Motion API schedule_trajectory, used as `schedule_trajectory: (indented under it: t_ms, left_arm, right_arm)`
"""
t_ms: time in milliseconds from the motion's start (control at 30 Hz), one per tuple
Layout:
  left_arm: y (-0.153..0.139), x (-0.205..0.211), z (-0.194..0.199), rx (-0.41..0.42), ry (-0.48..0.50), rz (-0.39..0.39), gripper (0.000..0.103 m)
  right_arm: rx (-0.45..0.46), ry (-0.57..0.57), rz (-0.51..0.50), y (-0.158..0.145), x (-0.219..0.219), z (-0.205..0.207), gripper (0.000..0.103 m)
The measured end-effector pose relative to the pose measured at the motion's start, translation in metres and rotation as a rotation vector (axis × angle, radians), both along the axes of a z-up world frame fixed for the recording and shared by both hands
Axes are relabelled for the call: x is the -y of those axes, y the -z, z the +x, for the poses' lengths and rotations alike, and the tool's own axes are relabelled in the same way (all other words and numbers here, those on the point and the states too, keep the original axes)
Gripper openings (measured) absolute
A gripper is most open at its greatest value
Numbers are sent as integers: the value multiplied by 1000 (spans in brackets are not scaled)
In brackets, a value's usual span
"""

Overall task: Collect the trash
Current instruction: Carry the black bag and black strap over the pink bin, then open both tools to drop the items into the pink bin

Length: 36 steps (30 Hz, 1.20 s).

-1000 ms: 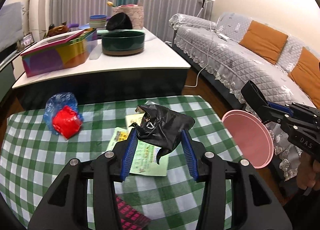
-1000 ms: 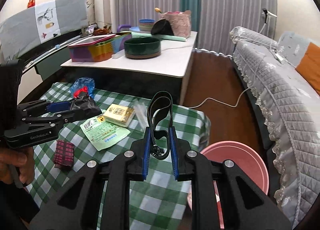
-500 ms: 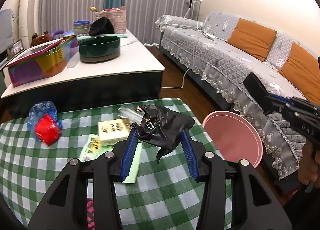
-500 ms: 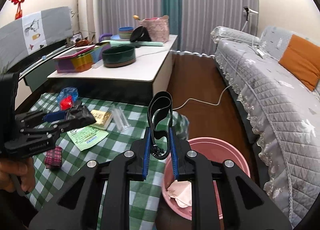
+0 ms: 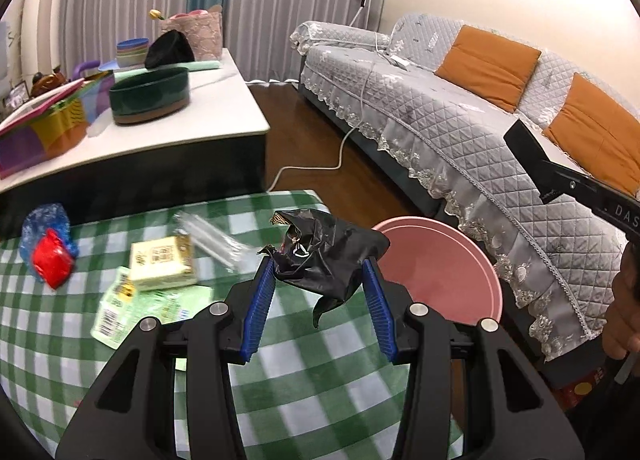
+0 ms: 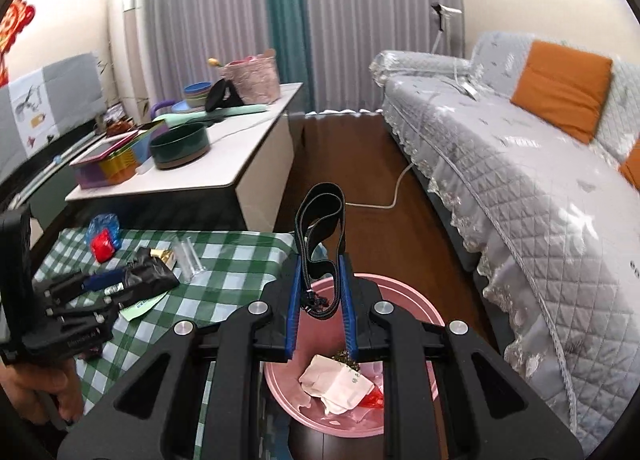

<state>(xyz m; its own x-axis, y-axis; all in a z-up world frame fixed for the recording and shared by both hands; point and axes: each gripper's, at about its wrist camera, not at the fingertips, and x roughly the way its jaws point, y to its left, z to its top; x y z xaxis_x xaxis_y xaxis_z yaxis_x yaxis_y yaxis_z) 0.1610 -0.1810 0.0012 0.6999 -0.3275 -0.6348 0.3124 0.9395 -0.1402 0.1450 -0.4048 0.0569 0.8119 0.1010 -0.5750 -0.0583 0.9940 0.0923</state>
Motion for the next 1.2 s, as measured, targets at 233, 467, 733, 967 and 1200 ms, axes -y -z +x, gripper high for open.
schedule_trajectory:
  t_ms: [233, 467, 733, 967, 1200]
  left_arm:
    - [-1, 35, -1, 15, 7, 2, 44]
    - [0, 66, -1, 12, 32, 10, 44]
    - [12, 92, 6, -19, 56, 19, 44]
    - [17, 112, 15, -36, 89, 24, 45]
    - [22, 121, 23, -80, 151, 14, 58]
  right_arm:
    - [7, 39, 37, -4, 17, 9, 19]
    - [-4, 60, 65, -3, 27, 15, 19]
    - [-37, 75, 75, 4, 35, 19, 19]
    - [-57, 80, 90, 7, 42, 23, 23]
    - [-89, 101, 97, 10, 49, 30, 50]
